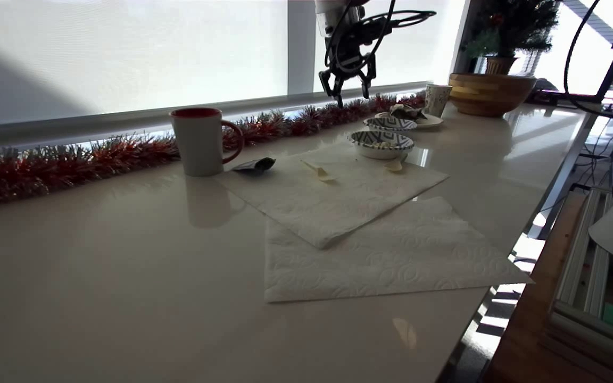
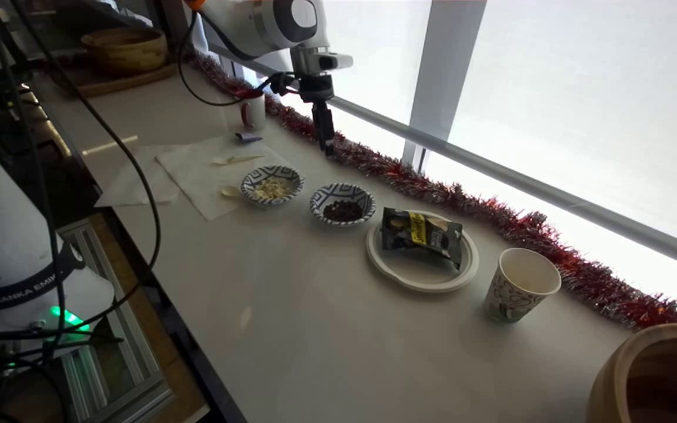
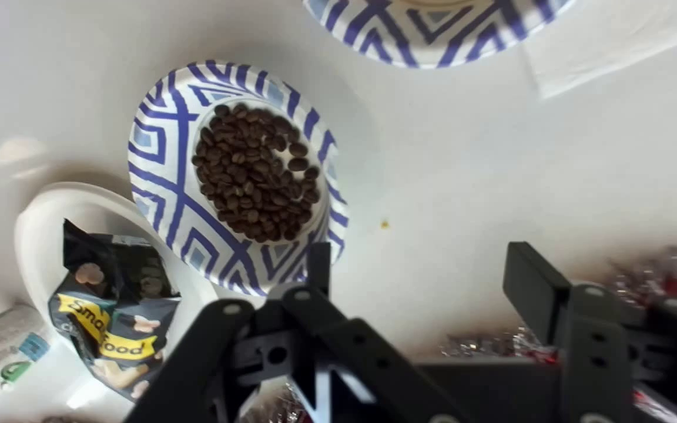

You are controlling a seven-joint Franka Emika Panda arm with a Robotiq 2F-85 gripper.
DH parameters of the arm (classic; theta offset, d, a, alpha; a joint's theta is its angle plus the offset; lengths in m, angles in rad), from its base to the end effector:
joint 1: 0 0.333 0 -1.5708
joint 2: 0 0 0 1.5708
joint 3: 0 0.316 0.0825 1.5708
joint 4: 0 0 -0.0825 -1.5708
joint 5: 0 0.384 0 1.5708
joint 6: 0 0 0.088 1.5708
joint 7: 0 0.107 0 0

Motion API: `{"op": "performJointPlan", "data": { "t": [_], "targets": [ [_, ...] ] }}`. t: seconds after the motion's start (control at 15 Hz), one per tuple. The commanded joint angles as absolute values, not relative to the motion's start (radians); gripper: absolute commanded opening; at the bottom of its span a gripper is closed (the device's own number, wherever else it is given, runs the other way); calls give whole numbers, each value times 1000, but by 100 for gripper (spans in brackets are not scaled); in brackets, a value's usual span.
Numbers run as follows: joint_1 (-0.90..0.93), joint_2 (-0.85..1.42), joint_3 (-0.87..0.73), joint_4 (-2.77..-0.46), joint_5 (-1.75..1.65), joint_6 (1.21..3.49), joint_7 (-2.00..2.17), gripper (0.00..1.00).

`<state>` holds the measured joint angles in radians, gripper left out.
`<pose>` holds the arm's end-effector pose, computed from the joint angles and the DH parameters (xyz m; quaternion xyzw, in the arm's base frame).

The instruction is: Move the bowl and mug to the right

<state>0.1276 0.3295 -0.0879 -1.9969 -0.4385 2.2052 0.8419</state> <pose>0.5932 0.0106 0.2887 0.9493 -0.2498 0.0229 0.1894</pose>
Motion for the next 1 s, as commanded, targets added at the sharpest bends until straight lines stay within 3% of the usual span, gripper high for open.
{"op": "performJointPlan", "data": {
  "t": [0.0,0.67,0.93],
  "targets": [
    [148,218,-10,-2057,-377,2205,701,100],
    [238,214,180,-2001,-218,2205,309,100],
    [253,216,172,-2008,-250,2201,350,100]
  ]
}}
